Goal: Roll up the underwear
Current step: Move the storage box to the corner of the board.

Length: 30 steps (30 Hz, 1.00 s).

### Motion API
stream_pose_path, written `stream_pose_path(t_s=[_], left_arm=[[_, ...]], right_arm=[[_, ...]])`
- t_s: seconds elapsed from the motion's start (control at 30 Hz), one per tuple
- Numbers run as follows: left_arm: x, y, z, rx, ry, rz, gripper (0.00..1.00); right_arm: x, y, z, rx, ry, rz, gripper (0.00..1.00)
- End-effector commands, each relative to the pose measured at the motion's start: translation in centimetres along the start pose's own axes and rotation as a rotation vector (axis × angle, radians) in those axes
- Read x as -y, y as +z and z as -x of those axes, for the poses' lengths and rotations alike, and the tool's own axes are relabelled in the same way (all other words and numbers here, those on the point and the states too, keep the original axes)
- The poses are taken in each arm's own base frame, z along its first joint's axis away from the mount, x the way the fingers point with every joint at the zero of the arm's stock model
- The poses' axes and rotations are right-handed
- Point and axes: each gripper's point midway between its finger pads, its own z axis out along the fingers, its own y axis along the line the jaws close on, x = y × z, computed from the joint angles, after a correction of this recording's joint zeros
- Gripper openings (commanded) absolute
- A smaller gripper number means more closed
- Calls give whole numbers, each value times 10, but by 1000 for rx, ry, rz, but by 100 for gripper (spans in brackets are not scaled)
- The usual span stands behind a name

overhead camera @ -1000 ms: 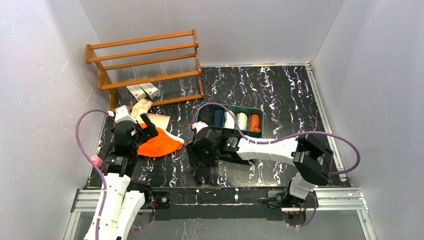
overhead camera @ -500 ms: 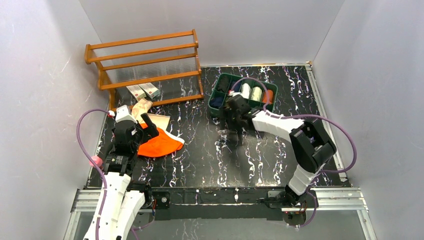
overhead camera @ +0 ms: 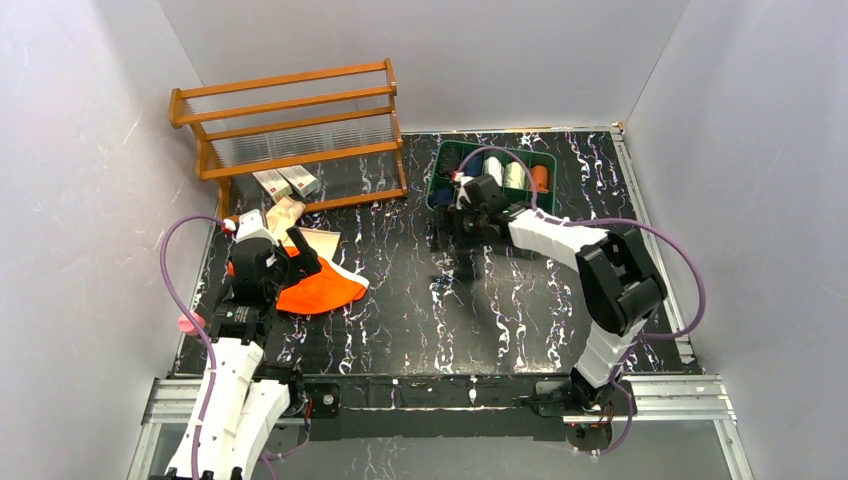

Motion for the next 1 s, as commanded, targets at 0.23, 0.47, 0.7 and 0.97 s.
stream_pose_path(t_s=[0.23, 0.47, 0.7, 0.97], left_arm=[[1, 2, -1, -2, 4, -6, 98], [1, 7, -10, -47, 6, 0, 98], [6, 13, -17, -97, 14, -24, 98], [-9, 23, -34, -183, 8, 77, 98]], right_arm=[[32, 38, 87, 171, -83, -237, 99], [53, 33, 104, 167, -96, -226, 99], [105, 12, 87, 146, -34, -402, 99], [80, -8, 87, 146, 8, -208, 99]])
